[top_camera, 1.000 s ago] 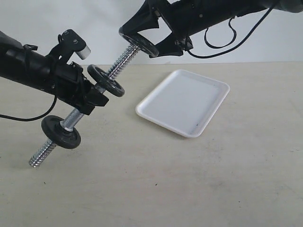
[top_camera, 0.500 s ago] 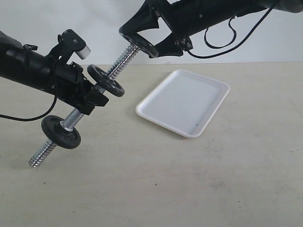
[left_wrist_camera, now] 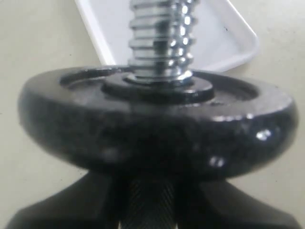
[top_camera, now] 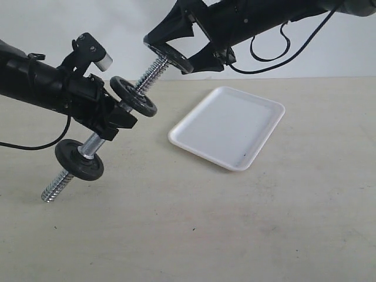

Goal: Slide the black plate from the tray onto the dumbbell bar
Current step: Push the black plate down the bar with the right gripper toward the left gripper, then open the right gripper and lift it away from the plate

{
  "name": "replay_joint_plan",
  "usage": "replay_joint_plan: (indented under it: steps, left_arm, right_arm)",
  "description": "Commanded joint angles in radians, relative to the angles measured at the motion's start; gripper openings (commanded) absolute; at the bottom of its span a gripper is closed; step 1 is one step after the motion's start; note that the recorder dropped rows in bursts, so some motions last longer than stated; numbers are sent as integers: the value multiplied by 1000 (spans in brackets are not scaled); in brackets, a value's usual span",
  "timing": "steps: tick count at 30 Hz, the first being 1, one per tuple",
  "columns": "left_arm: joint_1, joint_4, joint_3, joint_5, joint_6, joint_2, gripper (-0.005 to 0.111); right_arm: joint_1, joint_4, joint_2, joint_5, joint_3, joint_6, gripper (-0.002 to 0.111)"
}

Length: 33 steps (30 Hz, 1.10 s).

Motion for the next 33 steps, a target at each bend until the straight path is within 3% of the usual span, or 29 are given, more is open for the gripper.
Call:
replay_joint_plan:
  steps: [1, 33]
  left_arm:
    - [4, -149, -36, -21, -3, -56, 4]
    - [4, -157, -36, -5, -3, -56, 4]
  right_arm:
    - [7, 51, -19, 36, -12, -6, 0]
    - [74, -78, -19, 36, -12, -46, 0]
